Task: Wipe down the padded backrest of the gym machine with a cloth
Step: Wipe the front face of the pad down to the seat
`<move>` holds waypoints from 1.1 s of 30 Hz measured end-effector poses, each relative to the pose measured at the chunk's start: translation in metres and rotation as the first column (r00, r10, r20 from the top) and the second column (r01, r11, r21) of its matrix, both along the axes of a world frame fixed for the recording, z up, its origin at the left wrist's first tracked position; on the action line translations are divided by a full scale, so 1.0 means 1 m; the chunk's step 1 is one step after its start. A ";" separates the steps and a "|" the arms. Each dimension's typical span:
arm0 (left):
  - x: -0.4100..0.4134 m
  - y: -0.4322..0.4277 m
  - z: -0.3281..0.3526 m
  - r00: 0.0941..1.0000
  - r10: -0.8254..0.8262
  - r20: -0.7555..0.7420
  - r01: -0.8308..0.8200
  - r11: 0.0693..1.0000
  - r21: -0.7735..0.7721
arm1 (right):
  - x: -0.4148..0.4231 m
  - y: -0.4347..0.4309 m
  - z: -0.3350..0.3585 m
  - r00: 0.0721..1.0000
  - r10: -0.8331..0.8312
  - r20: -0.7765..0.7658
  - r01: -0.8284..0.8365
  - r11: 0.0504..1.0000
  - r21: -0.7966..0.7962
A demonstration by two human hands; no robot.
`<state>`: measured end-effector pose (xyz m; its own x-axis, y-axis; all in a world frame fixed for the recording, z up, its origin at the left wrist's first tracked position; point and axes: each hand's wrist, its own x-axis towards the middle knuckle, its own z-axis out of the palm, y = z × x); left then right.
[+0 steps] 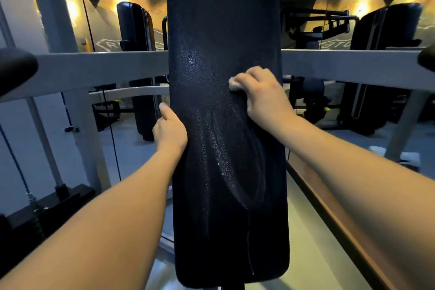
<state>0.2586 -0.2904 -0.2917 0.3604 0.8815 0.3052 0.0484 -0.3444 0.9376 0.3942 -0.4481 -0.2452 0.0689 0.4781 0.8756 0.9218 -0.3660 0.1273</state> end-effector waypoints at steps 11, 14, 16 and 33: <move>0.004 0.007 -0.002 1.000 -0.009 0.012 0.010 1.000 -0.025 | 0.013 -0.013 0.062 0.930 -0.300 -0.212 0.345 0.911 0.226; 0.005 0.009 -0.003 1.000 -0.017 0.010 0.017 1.000 -0.022 | 0.013 -0.006 0.044 0.946 -0.277 -0.166 0.312 0.915 0.254; 0.005 0.011 -0.004 1.000 -0.018 0.011 0.018 1.000 -0.016 | 0.012 -0.004 0.034 0.969 -0.214 -0.123 0.238 0.942 0.238; 0.002 0.005 -0.001 1.000 -0.001 -0.013 0.001 1.000 0.007 | -0.002 0.004 -0.039 0.992 0.066 0.108 -0.072 0.996 0.051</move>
